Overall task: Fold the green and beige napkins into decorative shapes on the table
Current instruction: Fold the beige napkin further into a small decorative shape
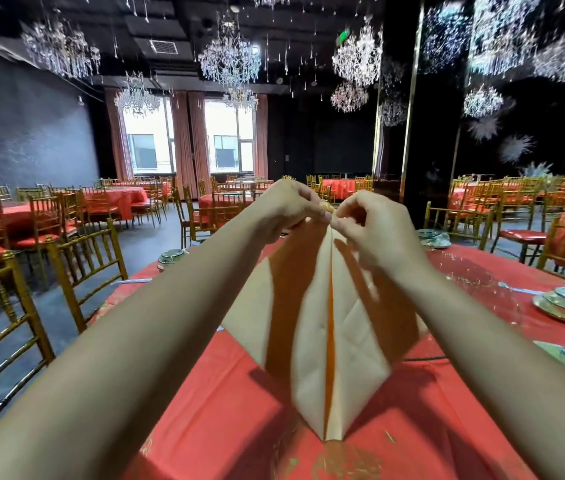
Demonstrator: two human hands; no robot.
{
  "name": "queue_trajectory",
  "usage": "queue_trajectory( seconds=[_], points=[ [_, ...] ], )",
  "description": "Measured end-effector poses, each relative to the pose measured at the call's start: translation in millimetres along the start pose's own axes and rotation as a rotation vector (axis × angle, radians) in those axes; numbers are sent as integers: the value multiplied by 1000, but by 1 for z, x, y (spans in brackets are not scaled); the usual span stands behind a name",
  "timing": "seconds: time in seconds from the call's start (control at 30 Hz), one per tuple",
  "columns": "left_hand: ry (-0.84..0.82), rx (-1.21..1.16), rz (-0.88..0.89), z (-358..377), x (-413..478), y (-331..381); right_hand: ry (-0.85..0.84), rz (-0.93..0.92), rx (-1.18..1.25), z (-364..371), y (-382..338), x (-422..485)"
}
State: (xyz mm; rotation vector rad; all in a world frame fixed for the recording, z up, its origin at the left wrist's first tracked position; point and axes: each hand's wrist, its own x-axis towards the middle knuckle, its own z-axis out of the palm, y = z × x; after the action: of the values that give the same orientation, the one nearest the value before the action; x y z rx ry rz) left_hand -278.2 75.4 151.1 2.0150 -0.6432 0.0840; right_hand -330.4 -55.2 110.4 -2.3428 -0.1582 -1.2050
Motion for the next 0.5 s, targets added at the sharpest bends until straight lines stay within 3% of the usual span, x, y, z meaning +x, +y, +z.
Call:
queue_trajectory(
  seconds=[0.33, 0.5],
  points=[
    [92, -262, -110, 6, 7, 7, -10, 108, -76, -2, -15, 20],
    [127, -426, -194, 15, 17, 5, -136, 190, -170, 1, -24, 25]
  ],
)
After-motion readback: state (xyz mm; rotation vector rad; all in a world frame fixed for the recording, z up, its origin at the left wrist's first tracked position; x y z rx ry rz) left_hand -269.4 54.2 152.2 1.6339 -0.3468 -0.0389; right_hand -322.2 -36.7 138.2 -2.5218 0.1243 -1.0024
